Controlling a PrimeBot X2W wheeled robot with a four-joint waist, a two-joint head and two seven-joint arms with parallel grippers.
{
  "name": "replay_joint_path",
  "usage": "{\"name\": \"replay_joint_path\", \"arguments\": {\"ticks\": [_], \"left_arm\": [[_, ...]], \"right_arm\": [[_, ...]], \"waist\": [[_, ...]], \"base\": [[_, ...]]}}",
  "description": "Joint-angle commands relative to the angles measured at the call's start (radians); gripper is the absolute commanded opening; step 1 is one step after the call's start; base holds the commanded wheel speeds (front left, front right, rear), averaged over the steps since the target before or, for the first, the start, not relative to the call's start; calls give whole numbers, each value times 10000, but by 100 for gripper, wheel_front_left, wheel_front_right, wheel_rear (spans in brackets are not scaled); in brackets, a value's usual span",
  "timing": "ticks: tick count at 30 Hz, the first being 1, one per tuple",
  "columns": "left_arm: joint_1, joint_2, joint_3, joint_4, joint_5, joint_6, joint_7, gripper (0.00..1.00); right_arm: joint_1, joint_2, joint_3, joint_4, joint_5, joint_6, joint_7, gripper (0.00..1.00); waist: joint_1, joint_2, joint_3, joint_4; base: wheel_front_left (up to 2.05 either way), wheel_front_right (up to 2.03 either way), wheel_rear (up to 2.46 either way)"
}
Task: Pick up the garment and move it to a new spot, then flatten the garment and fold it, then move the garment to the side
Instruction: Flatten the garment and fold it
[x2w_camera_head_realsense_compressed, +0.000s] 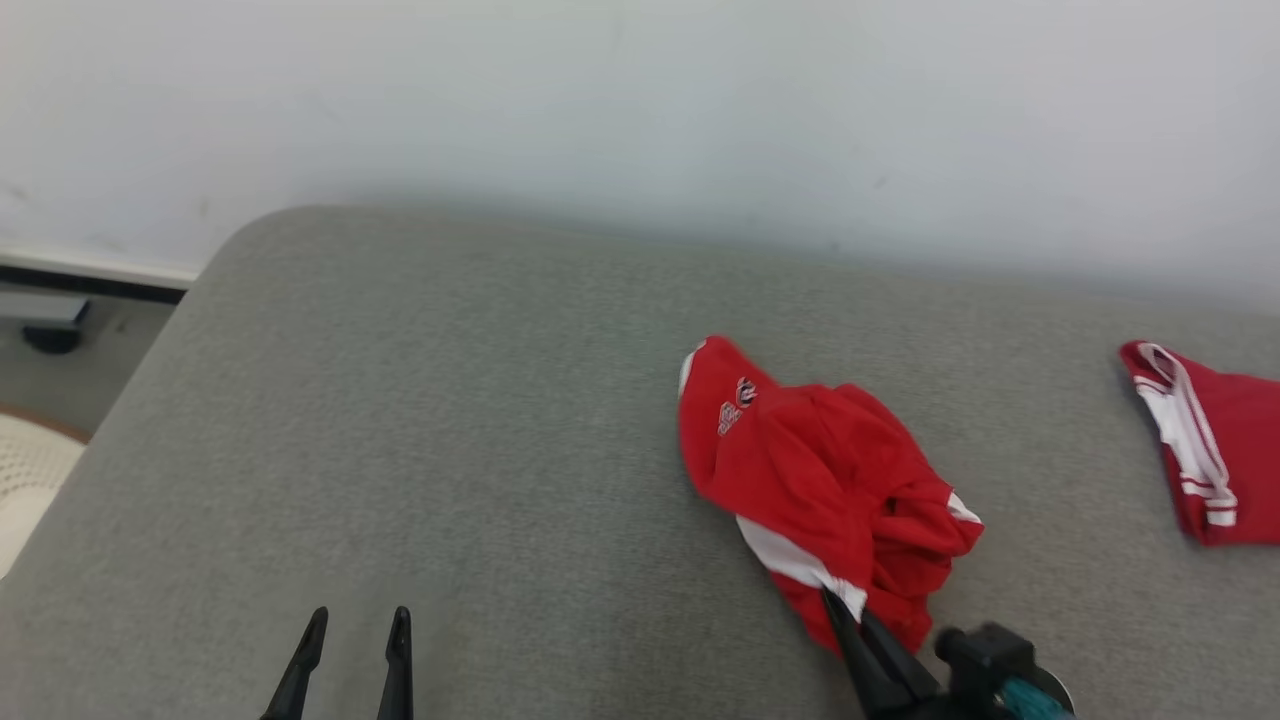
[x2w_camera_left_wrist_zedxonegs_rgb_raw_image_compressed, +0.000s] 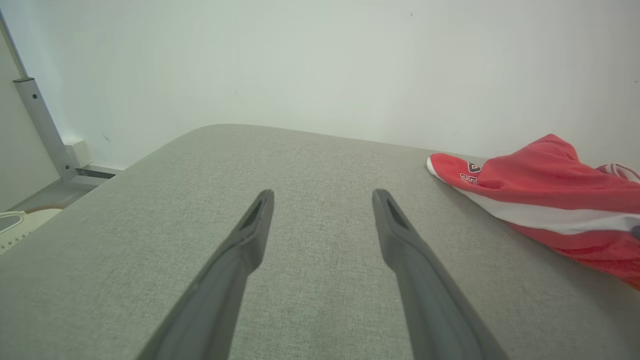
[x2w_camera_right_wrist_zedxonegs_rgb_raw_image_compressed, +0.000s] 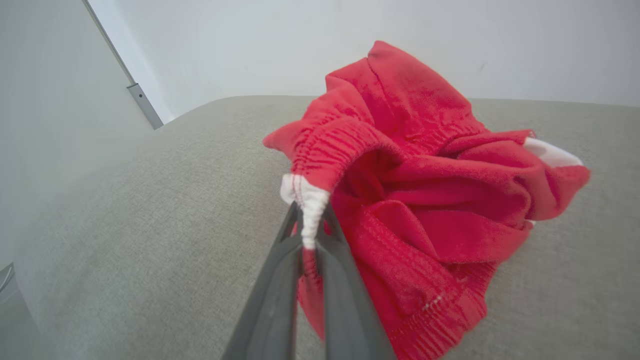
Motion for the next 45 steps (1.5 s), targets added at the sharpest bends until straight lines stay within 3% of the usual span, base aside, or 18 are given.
{"name": "replay_joint_path", "arguments": {"ticks": [1,8,13,14,15,16,23,33,37,45], "left_arm": [[11,-19,-6,-12,-58,12,-32,100],[-321,-31,-216,-66,-85,13,-32,100],[-550,-11,-292,-5,-130,12,-32,100],[-599,-2,-298,27,-135,13,-32,100],[-647,2,-318,41,-139,13,-32,100],[-664,8,-329,50,-147,13,-32,100],[-794,249,-480,212,-292,13,-32,100],[-1717,1168,-1213,904,-765,13,-32,100],[-2538,1720,-1897,1702,-1368,14,-32,100],[-4755,2993,-4173,3746,-2927,14,-33,100]], "right_arm": [[368,-160,82,-332,128,5,3,0],[2006,-1754,-573,-1625,604,5,87,0],[2251,-2075,-858,-1944,607,5,291,0],[2213,-2057,-883,-1988,642,5,312,18],[2170,-2003,-858,-2036,684,5,310,81],[2098,-1948,-833,-2078,682,5,302,100],[2034,-1874,-763,-2549,532,5,117,100],[1900,-1665,-627,-3453,722,5,-11,100],[1784,-1713,-269,-3584,892,5,-9,100],[1344,-1944,454,-4030,1693,5,-11,100]], "waist": [[1,0,-123,-712],[1,0,232,-1654],[1,0,483,-2011],[1,0,518,-2046],[1,0,540,-2058],[1,0,552,-2069],[1,0,601,-1986],[1,0,764,-2362],[1,0,1036,-2759],[1,0,1897,-3900]], "base": [[0,0,0],[0,0,0],[0,0,0],[0,0,0],[0,0,0],[0,0,0],[0,0,0],[0,0,0],[0,0,0],[0,0,0]]}}
